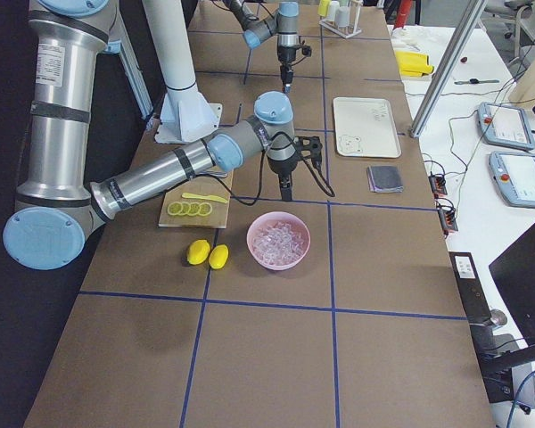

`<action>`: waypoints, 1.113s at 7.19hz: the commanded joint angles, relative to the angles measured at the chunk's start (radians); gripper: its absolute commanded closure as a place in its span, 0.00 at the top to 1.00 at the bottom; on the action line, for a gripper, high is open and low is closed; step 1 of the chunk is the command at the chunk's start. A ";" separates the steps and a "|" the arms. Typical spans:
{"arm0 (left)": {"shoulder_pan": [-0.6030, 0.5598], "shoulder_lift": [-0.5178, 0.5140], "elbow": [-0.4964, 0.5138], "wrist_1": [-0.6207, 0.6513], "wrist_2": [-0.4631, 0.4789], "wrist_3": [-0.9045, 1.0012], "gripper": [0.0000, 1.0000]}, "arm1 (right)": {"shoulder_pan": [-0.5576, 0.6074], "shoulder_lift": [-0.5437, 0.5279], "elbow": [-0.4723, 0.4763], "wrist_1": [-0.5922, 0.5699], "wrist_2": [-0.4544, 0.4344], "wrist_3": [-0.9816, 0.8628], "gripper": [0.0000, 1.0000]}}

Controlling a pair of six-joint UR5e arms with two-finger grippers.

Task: Put ice and strawberries in cup
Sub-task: 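Carry the strawberry with the left gripper over the blue cup and release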

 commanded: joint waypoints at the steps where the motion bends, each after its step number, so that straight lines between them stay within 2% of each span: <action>1: 0.064 -0.117 0.079 -0.010 0.101 -0.005 0.02 | 0.011 -0.014 -0.008 0.001 -0.001 -0.030 0.99; 4: 0.068 -0.155 0.087 -0.011 0.105 -0.001 0.13 | 0.011 -0.014 -0.008 0.001 0.000 -0.031 0.99; 5: 0.067 -0.152 0.088 -0.013 0.105 -0.001 0.46 | 0.011 -0.014 -0.010 0.001 -0.001 -0.031 0.99; 7: 0.065 -0.152 0.088 -0.030 0.148 0.001 0.50 | 0.011 -0.014 -0.010 0.001 -0.001 -0.031 0.99; 8: 0.064 -0.150 0.088 -0.030 0.148 0.001 0.55 | 0.011 -0.016 -0.010 0.001 0.000 -0.031 0.99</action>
